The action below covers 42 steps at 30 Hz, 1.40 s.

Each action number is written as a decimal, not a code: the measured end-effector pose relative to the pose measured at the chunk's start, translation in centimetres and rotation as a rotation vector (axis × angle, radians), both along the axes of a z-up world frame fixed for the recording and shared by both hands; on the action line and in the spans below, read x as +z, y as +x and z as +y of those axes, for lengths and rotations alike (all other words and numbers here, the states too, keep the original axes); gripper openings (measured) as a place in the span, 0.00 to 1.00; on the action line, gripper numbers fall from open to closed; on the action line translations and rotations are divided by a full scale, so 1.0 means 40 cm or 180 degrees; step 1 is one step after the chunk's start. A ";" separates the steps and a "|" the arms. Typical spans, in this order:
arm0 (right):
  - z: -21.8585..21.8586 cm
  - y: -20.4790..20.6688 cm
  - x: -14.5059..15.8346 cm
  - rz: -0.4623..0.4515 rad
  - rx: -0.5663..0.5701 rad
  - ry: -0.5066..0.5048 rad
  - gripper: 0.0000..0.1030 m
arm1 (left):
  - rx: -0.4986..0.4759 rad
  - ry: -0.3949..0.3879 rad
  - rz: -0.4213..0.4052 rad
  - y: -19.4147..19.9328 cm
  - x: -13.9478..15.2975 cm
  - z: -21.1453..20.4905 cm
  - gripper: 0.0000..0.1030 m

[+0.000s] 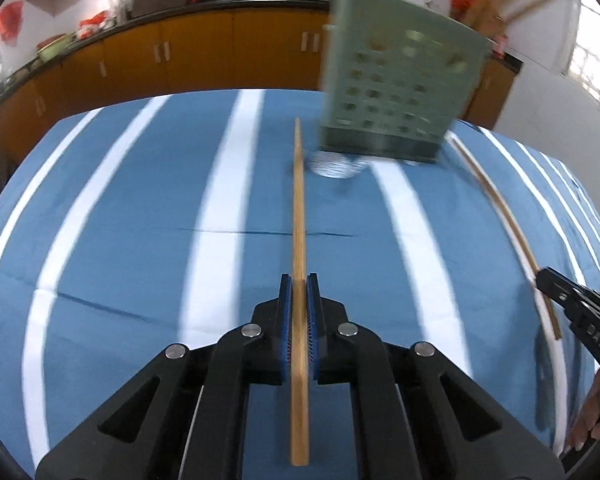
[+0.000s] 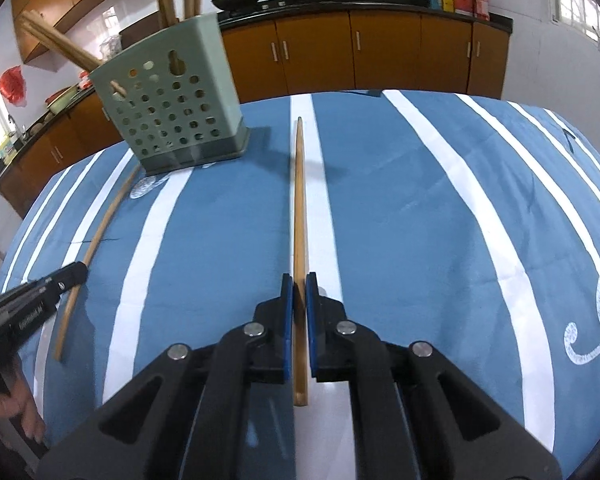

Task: Organize utensils
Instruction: 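Lower both tools and close each on one of the last wooden chopsticks, then hold the grasped chopsticks closed in both tools on the table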

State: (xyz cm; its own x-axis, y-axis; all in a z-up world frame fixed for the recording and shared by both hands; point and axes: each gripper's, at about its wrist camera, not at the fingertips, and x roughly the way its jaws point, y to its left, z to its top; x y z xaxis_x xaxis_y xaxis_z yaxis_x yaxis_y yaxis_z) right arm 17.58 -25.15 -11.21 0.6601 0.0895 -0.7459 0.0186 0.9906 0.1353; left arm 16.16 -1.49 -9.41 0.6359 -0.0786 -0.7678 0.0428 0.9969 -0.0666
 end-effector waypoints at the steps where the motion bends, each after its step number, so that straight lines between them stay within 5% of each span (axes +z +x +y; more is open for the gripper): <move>1: 0.003 0.003 0.000 -0.0003 0.0010 -0.0017 0.07 | 0.0062 -0.0007 0.0004 0.004 0.001 0.023 0.08; 42: 0.020 0.024 -0.012 0.0057 0.0041 -0.0190 0.09 | 0.0106 -0.0184 -0.0007 0.011 -0.001 0.077 0.10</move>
State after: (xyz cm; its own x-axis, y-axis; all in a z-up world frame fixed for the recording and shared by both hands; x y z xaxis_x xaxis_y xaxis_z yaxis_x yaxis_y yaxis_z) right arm 18.55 -24.34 -11.68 0.6456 0.0529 -0.7618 0.0075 0.9971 0.0756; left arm 16.59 1.60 -9.47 0.6406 -0.1015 -0.7611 0.0098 0.9922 -0.1241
